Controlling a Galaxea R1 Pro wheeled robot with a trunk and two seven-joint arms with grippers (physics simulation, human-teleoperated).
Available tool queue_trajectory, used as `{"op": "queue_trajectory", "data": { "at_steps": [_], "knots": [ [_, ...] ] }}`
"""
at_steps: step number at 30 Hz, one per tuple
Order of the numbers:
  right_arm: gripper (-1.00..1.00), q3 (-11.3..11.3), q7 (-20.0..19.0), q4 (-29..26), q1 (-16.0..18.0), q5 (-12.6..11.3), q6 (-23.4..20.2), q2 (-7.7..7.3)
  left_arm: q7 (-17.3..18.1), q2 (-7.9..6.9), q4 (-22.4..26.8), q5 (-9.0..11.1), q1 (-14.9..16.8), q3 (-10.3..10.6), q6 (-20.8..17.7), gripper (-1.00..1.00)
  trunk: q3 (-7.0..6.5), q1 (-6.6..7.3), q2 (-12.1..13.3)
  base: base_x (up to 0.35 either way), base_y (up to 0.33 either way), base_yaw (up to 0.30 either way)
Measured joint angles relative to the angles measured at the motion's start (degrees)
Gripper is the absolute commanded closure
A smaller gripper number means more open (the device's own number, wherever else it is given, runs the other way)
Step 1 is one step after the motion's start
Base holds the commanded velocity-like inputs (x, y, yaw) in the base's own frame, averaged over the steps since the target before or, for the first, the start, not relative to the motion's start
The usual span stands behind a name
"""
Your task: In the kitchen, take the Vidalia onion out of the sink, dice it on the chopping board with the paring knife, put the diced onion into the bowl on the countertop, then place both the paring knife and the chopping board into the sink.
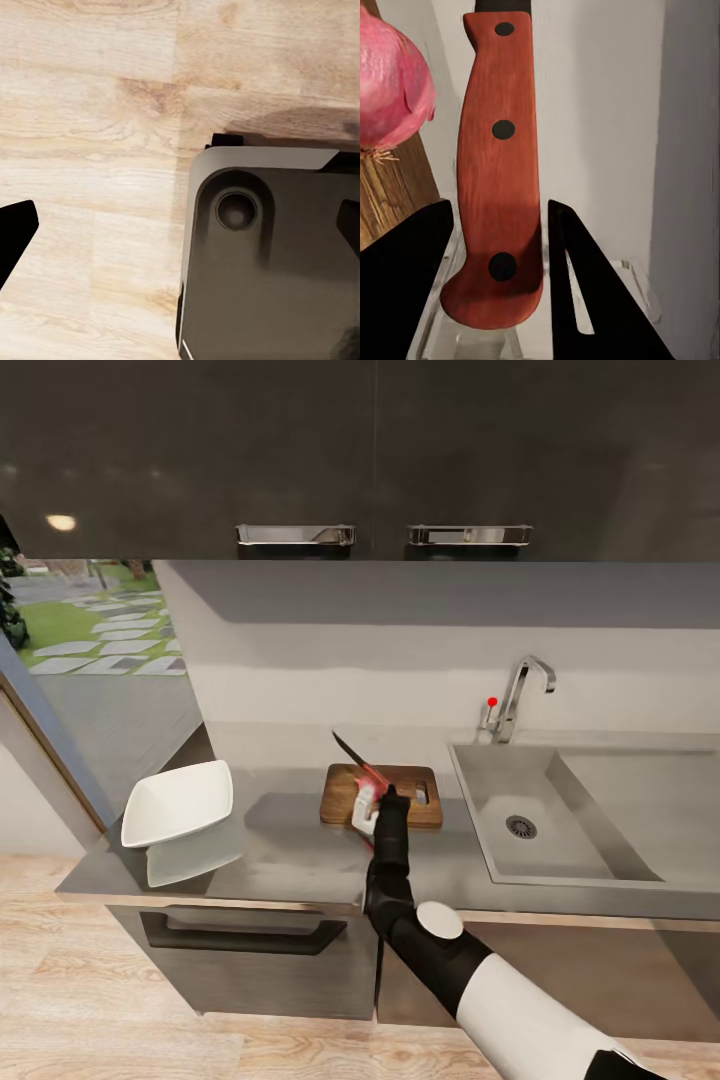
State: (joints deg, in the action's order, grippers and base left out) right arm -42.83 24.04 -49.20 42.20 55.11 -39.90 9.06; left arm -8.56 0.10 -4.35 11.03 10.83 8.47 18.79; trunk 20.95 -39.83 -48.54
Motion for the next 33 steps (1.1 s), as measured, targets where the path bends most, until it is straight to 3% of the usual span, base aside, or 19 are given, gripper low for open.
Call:
{"op": "queue_trajectory", "data": {
  "at_steps": [5, 11, 31, 32, 33],
  "knots": [
    [1.00, 0.02, -1.45, 1.93, 0.00, 5.28, -0.22, 0.84, -0.01, -0.03, 0.00, 0.00, 0.02, 0.00, 0.00, -1.00, 0.00, 0.00, 0.00, 0.000, 0.000, 0.000],
    [1.00, 0.04, -5.31, 2.63, 0.00, 8.28, -1.31, 0.94, 0.00, -0.04, 0.00, 0.00, 0.00, 0.00, 0.00, -1.00, 0.00, 0.00, 0.00, 0.000, 0.000, 0.000],
    [1.00, 0.33, -6.00, 3.44, 0.00, 8.93, -1.71, 0.81, -0.01, -0.04, 0.00, 0.00, 0.02, 0.00, 0.00, -1.00, 0.00, 0.00, 0.00, 0.000, 0.000, 0.000],
    [1.00, 0.30, -6.00, 4.51, 0.01, 11.55, -2.26, 0.72, -0.01, -0.04, 0.00, 0.00, 0.03, 0.00, 0.00, -1.00, -0.01, 0.01, -0.01, 0.000, 0.000, 0.000],
    [1.00, 0.31, -6.02, 4.38, 0.01, 11.28, -2.21, 0.72, -0.01, -0.04, -0.01, 0.00, 0.01, 0.00, 0.00, -1.00, -0.01, 0.01, -0.01, 0.000, 0.000, 0.000]
  ]
}}
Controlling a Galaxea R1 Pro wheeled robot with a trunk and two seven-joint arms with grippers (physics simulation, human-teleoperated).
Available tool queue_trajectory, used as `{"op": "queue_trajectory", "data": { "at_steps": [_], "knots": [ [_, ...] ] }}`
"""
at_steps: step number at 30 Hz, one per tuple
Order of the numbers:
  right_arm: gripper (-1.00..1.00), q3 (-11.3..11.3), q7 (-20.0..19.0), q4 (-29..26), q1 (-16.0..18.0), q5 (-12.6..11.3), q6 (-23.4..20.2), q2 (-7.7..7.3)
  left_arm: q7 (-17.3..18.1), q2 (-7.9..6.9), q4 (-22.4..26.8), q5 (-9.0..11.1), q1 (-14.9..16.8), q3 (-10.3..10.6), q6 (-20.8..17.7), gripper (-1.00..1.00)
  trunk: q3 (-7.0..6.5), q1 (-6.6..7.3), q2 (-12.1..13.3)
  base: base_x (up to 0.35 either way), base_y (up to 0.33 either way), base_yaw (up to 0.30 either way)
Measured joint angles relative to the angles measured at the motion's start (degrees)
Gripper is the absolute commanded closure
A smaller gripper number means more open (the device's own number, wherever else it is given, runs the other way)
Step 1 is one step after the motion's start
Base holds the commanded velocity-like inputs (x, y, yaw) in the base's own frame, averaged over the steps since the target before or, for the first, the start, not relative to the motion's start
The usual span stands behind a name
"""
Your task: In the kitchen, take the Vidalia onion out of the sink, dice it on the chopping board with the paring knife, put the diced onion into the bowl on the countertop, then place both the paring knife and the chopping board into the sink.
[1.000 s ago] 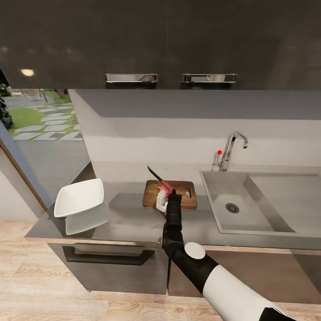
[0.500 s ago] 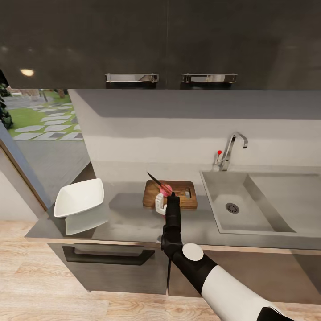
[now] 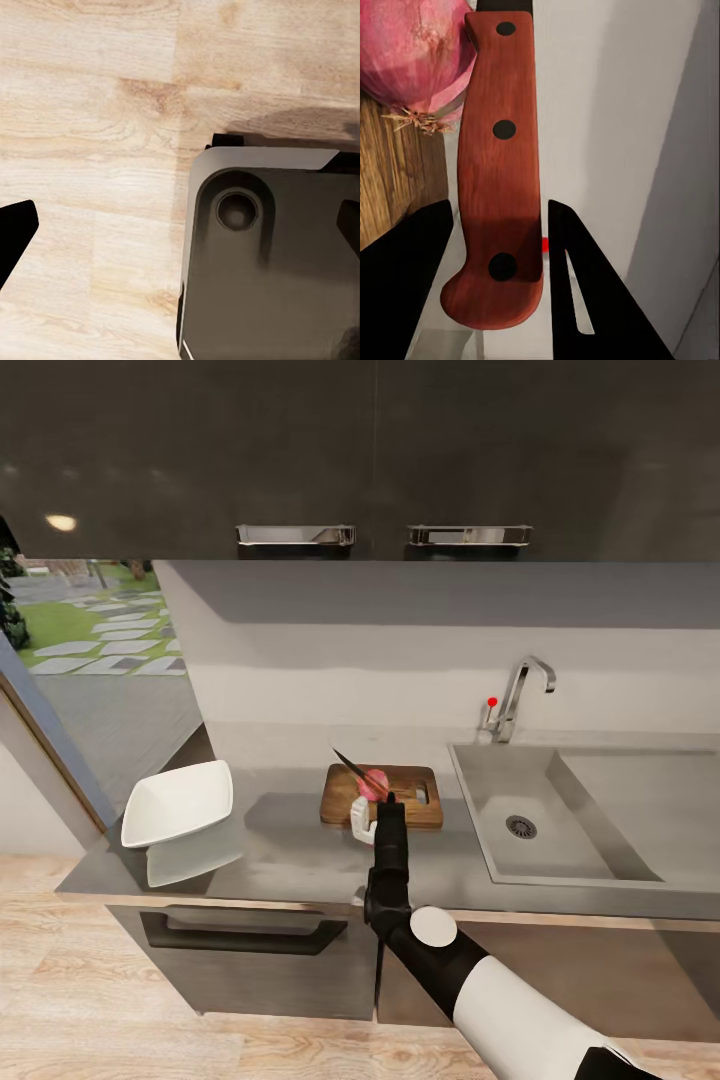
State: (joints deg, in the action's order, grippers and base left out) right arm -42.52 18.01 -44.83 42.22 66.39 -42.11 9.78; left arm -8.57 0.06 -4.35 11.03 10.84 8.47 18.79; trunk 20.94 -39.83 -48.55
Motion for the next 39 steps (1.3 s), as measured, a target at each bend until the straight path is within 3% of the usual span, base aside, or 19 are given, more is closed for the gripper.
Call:
{"op": "queue_trajectory", "data": {
  "at_steps": [14, 16, 18, 25, 31, 39],
  "knots": [
    [1.00, 0.01, 0.21, 0.26, 0.02, 0.24, 0.07, 0.01, 0.01, 0.00, 0.00, 0.00, 0.00, 0.00, 0.00, -1.00, -0.01, 0.00, 0.00, 0.000, 0.000, 0.000],
    [1.00, 0.14, 0.31, -0.04, 0.03, -0.70, 0.30, 0.00, 0.04, 0.00, 0.00, 0.00, -0.02, 0.00, 0.00, -1.00, 0.00, 0.00, 0.01, 0.000, 0.000, 0.000],
    [1.00, 0.48, 0.51, -0.59, 0.09, -1.98, 0.58, -0.01, 0.03, 0.00, 0.01, 0.00, -0.02, 0.00, 0.00, -1.00, 0.01, -0.01, 0.01, 0.000, 0.000, 0.000],
    [1.00, 3.19, 1.04, -5.42, 0.16, -1.88, 0.50, -0.01, 0.01, 0.00, 0.01, 0.00, 0.01, 0.00, 0.00, -1.00, 0.01, -0.01, 0.01, 0.000, 0.000, 0.000],
    [1.00, 4.48, 1.14, -6.26, 0.16, -1.85, 0.50, -0.01, 0.00, 0.00, 0.01, 0.00, 0.00, 0.00, 0.00, -1.00, 0.01, -0.01, 0.01, 0.000, 0.000, 0.000],
    [1.00, 4.62, 1.06, -6.36, 0.16, 0.51, 0.52, -0.01, 0.03, 0.00, 0.01, 0.00, -0.01, 0.00, 0.00, -1.00, 0.01, -0.01, 0.01, 0.000, 0.000, 0.000]
  ]
}}
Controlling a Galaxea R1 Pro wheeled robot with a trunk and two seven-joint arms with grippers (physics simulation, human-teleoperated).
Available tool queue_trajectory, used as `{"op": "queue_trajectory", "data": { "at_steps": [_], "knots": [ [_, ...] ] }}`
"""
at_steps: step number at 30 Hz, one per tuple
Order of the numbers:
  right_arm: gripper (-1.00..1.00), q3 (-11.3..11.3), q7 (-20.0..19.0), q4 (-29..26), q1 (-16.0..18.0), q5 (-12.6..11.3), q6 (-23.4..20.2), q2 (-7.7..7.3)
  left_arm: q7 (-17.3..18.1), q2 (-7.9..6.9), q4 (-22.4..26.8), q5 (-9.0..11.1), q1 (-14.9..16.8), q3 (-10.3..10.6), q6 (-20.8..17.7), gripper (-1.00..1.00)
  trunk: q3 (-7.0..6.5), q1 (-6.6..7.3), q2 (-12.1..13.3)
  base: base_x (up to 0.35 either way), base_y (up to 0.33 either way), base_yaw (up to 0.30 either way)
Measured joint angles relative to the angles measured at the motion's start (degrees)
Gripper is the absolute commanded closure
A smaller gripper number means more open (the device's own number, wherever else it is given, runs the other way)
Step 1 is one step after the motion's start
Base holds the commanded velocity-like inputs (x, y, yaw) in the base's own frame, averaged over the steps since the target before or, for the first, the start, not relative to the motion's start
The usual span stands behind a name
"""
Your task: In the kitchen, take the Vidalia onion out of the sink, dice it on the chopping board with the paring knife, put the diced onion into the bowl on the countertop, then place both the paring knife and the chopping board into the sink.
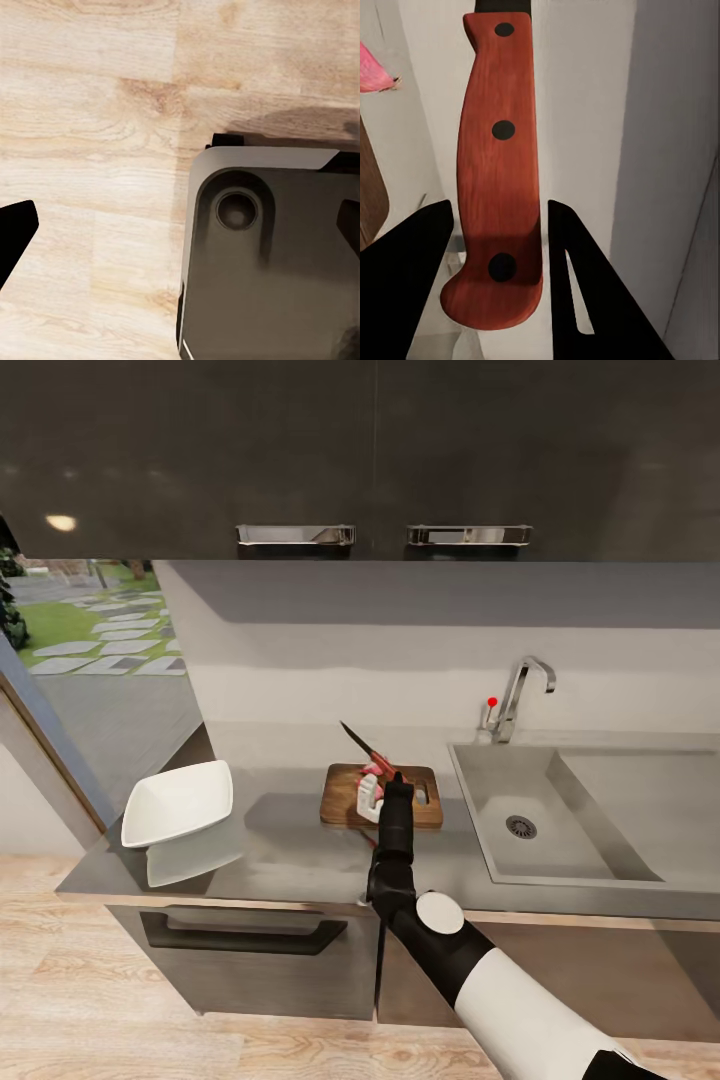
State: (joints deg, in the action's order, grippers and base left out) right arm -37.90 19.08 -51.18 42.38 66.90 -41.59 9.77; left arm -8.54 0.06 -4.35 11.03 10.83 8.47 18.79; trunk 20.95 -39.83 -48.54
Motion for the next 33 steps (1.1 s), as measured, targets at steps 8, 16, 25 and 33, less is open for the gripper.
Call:
{"op": "queue_trajectory", "data": {
  "at_steps": [8, 16, 25, 33],
  "knots": [
    [1.00, 0.01, -0.29, 0.49, 0.00, 0.59, -0.01, 0.00, 0.03, 0.09, 0.00, 0.00, 0.00, 0.01, 0.00, -1.00, 0.00, 0.00, 0.00, 0.000, 0.000, 0.000],
    [1.00, 0.01, -0.33, 0.81, 0.00, 0.63, -0.07, 0.09, 0.03, 0.15, -0.01, 0.00, 0.00, 0.03, 0.00, -1.00, 0.00, -0.01, 0.00, -0.041, 0.000, 0.000],
    [1.00, 0.02, -0.38, 2.27, 0.00, 0.61, -0.10, 0.09, 0.04, 0.09, 0.00, 0.00, -0.02, 0.00, 0.00, -1.00, 0.00, -0.01, 0.00, -0.185, 0.000, 0.000],
    [1.00, 0.02, -0.37, 3.68, 0.00, 0.64, -0.10, 0.09, 0.04, 0.15, 0.00, 0.00, 0.00, 0.01, 0.00, -1.00, 0.00, -0.01, 0.00, -0.040, 0.000, 0.000]
  ]
}}
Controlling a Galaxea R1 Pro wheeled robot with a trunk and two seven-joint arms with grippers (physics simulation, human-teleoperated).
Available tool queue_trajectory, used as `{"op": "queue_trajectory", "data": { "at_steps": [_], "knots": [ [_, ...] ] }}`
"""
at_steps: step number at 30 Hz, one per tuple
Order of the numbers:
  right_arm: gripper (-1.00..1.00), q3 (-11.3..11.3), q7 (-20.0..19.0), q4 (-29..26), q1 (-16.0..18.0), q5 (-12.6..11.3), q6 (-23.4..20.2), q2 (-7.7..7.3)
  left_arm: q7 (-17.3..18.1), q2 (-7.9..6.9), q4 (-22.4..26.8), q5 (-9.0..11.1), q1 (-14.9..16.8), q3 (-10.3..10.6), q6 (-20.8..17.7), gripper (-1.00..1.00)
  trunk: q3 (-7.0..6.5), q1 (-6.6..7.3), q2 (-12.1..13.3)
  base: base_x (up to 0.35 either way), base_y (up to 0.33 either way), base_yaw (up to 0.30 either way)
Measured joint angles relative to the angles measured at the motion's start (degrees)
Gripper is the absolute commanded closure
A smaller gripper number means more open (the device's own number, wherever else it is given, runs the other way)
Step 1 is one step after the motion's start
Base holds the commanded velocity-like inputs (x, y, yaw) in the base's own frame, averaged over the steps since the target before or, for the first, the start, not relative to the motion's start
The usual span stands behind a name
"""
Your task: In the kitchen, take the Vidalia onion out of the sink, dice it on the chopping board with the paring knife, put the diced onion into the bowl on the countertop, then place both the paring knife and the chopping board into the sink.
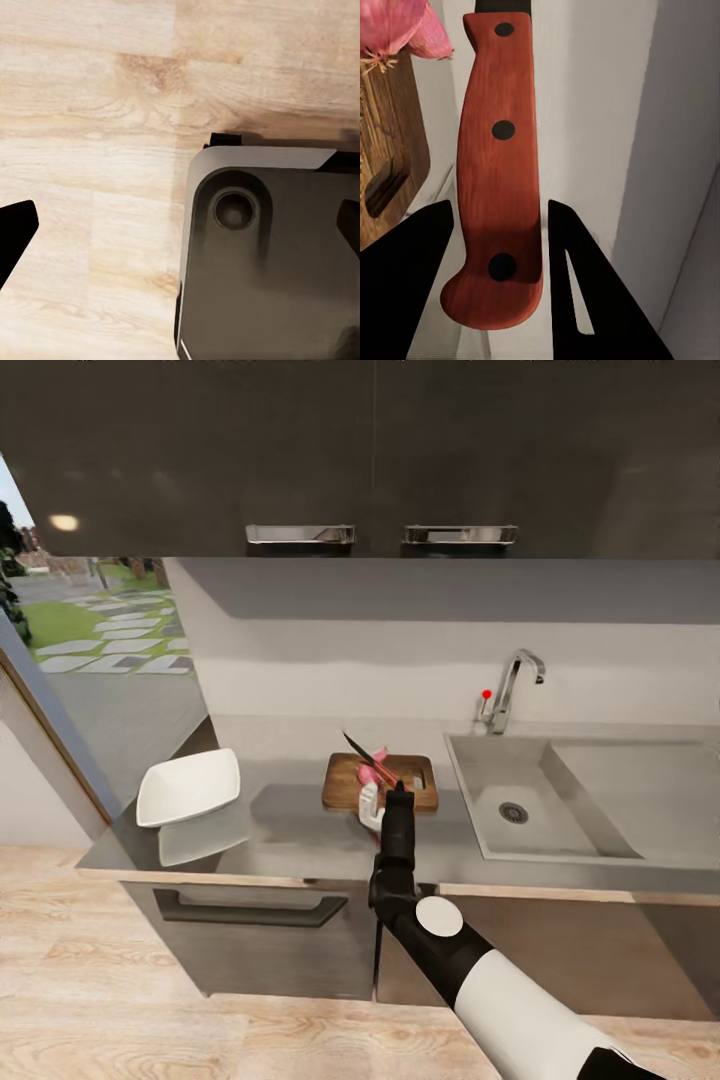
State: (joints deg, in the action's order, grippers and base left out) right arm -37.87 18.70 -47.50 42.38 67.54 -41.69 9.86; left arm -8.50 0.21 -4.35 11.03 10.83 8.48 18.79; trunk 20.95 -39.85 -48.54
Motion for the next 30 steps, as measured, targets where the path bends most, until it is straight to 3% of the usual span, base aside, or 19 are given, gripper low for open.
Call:
{"op": "queue_trajectory", "data": {
  "at_steps": [8, 30],
  "knots": [
    [1.00, -0.02, 0.04, 0.08, -0.01, 0.01, 0.00, 0.02, -0.01, 0.01, 0.00, 0.04, 0.03, 0.00, 0.00, -1.00, 0.00, 0.01, 0.01, -0.143, 0.000, 0.000],
    [1.00, 0.00, -0.03, 0.26, -0.01, 0.01, 0.00, 0.00, 0.00, -0.06, 0.01, 0.01, 0.00, -0.01, 0.08, -1.00, 0.00, 0.01, 0.00, -0.004, 0.000, 0.000]
  ]
}}
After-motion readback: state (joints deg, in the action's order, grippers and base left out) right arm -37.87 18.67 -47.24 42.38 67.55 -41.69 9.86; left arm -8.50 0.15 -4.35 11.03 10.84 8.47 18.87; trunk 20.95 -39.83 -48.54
